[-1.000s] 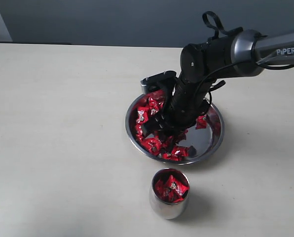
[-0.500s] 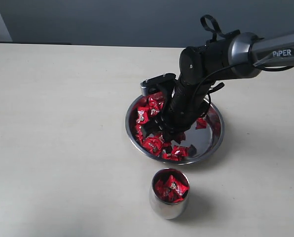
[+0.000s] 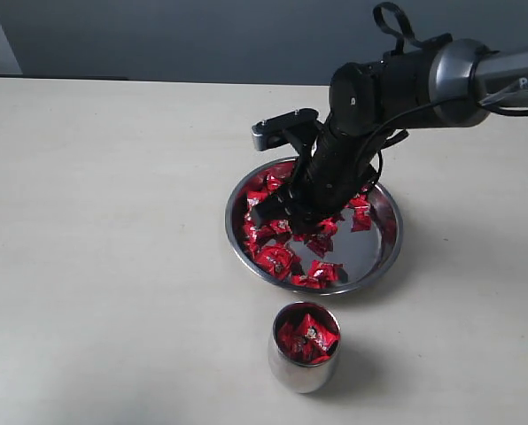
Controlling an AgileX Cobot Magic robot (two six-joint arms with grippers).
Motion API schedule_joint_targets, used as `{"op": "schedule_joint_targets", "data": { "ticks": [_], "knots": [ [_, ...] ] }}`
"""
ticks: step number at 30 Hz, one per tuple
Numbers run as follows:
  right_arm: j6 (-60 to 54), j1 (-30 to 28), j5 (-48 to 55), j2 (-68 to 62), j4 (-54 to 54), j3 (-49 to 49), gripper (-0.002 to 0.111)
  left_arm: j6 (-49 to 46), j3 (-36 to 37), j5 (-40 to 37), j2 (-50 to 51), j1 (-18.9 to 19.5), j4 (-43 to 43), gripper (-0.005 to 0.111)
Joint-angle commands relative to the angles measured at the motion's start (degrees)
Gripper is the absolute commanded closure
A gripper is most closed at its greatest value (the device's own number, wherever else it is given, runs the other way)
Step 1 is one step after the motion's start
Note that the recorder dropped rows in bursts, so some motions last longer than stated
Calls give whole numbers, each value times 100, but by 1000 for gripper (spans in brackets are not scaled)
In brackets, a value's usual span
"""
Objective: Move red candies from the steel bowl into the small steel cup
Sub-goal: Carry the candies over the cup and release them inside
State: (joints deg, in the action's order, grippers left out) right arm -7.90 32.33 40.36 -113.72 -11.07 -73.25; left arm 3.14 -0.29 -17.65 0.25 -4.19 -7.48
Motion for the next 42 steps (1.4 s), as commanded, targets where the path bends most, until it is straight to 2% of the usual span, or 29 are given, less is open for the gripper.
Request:
{"op": "schedule_joint_targets", "data": {
  "ticks": [1,7,11,21,30,38,42],
  "knots": [
    [16,-32,129,347,63,-18,104,32,29,38,-25,13,-13,106],
    [16,-32,815,875,63,46,104,32,29,38,-25,13,-13,106],
    [16,41,990,1403,33,441,104,32,29,38,-25,13,-13,106],
    [-13,844,1040,2706,-136,1515,104,32,29,38,-25,13,-13,106],
    [-17,1309,1103,2876,-332,1885,104,32,29,38,-25,13,-13,106],
    [-17,1450,1050,2876,-364,1922,104,32,29,38,-25,13,-13,106],
    [-17,1450,1008,2876,-328,1922,92,32,29,38,-25,13,-13,106]
  ]
}}
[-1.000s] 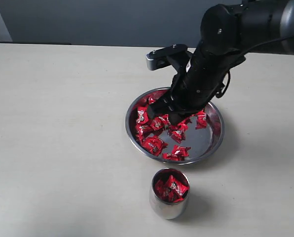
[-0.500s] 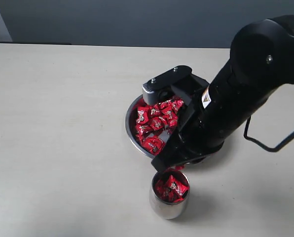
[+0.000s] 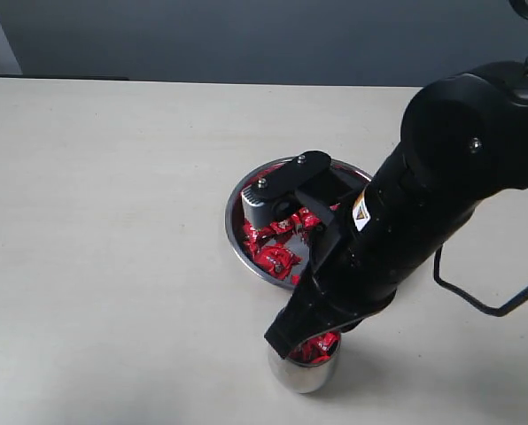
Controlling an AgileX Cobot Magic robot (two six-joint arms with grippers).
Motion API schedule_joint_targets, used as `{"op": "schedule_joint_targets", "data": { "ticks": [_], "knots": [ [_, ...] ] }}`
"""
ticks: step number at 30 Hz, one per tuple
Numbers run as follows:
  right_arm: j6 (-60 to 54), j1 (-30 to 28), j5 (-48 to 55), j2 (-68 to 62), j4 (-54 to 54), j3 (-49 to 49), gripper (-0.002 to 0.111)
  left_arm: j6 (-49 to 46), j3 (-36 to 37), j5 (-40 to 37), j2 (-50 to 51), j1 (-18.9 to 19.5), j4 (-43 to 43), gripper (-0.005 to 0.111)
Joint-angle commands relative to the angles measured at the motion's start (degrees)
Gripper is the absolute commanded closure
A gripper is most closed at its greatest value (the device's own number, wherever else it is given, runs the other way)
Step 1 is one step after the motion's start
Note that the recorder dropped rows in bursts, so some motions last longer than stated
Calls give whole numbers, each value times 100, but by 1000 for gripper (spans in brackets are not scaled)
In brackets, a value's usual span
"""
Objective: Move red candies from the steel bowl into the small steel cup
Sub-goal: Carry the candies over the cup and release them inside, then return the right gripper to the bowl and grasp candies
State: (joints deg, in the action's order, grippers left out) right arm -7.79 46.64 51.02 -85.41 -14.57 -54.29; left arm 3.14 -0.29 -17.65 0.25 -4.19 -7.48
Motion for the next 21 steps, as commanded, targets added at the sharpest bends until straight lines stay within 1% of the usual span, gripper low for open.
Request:
{"op": "schedule_joint_targets", "data": {
  "ticks": [1,3,6,8,9,10,14,18,21],
  "knots": [
    [-29,18,-58,45,46,26,87,32,29,38,-25,13,-13,106],
    [-18,18,-152,45,96,26,80,32,29,38,-25,13,-13,106],
    [-18,18,-323,45,183,26,80,32,29,38,-25,13,-13,106],
    [207,-62,-712,45,634,-10,80,32,29,38,-25,13,-13,106],
    [573,-217,-875,1,1042,-92,80,32,29,38,-25,13,-13,106],
    [779,-338,-889,-60,1200,-153,80,32,29,38,-25,13,-13,106],
    [845,-1044,-796,-806,1300,-681,80,32,29,38,-25,13,-13,106],
    [779,-1328,-758,-1753,1300,-1290,80,32,29,38,-25,13,-13,106],
    [779,-1415,-634,-2304,1367,-1791,80,32,29,38,-25,13,-13,106]
  ]
}}
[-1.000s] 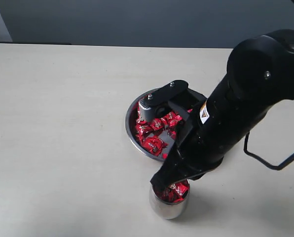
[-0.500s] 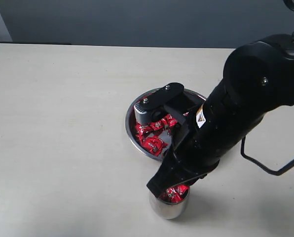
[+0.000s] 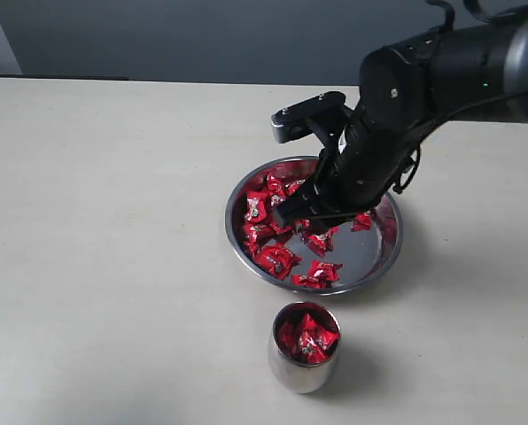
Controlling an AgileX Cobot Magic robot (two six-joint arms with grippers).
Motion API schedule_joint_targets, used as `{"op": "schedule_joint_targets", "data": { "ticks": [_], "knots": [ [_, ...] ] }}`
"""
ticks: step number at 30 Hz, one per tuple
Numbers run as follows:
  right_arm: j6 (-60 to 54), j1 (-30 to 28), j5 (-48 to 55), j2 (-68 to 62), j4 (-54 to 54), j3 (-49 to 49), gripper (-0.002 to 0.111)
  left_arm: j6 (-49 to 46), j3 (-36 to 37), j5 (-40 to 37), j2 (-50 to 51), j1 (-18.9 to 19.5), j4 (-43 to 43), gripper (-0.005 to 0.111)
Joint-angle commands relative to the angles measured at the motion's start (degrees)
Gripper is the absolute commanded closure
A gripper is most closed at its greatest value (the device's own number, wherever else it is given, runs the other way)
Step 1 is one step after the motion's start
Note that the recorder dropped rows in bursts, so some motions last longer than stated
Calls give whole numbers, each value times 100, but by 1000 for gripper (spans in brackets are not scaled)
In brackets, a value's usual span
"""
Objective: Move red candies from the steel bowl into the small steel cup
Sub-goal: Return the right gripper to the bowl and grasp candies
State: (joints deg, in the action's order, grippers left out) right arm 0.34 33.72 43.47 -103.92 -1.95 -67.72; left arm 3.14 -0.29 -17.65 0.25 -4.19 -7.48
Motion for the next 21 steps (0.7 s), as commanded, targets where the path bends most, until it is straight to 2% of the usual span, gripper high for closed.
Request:
{"op": "schedule_joint_targets", "data": {
  "ticks": [1,6,21],
  "knots": [
    [-34,-122,294,-661,195,-675,79,32,29,38,-25,13,-13,106],
    [-34,-122,627,-1042,238,-1072,68,32,29,38,-25,13,-13,106],
    [102,-306,795,-1439,416,-1140,69,32,29,38,-25,13,-13,106]
  ]
}}
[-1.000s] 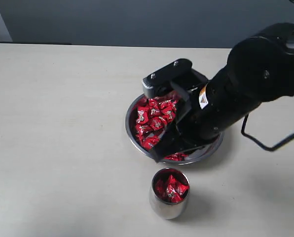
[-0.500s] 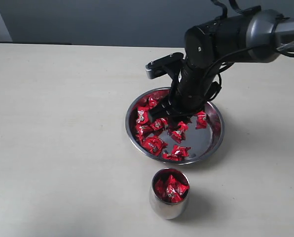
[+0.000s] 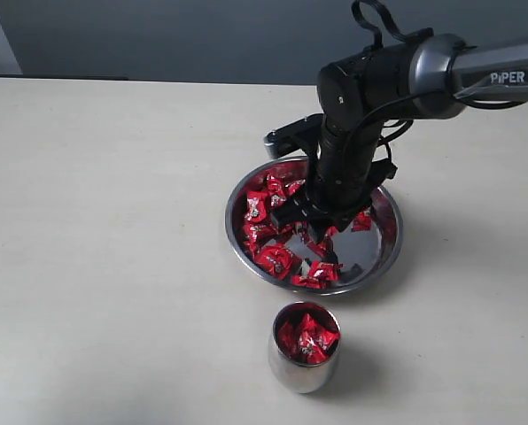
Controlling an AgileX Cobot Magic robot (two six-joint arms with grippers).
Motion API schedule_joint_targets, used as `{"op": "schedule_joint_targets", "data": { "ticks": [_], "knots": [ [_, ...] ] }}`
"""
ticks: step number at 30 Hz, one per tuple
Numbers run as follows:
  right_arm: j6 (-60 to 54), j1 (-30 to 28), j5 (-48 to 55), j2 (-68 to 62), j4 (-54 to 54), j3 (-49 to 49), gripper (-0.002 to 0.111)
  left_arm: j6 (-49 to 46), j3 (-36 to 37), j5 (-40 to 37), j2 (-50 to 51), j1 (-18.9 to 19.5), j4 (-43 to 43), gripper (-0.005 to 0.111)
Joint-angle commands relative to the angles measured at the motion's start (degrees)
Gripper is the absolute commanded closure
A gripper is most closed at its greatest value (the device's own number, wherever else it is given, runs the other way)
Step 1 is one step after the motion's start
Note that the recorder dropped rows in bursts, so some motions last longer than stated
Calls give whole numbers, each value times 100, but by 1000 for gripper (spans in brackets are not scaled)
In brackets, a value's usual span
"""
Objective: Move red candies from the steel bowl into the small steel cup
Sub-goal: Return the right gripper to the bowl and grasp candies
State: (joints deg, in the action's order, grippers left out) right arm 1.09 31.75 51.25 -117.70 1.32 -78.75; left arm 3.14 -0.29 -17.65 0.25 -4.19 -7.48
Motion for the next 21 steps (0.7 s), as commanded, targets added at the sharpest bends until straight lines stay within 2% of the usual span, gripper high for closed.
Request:
{"op": "schedule_joint_targets", "data": {
  "ticks": [1,21],
  "knots": [
    [28,-137,29,-90,89,-38,69,32,29,38,-25,13,-13,106],
    [-109,-145,-206,-269,-163,-38,71,32,29,38,-25,13,-13,106]
  ]
}}
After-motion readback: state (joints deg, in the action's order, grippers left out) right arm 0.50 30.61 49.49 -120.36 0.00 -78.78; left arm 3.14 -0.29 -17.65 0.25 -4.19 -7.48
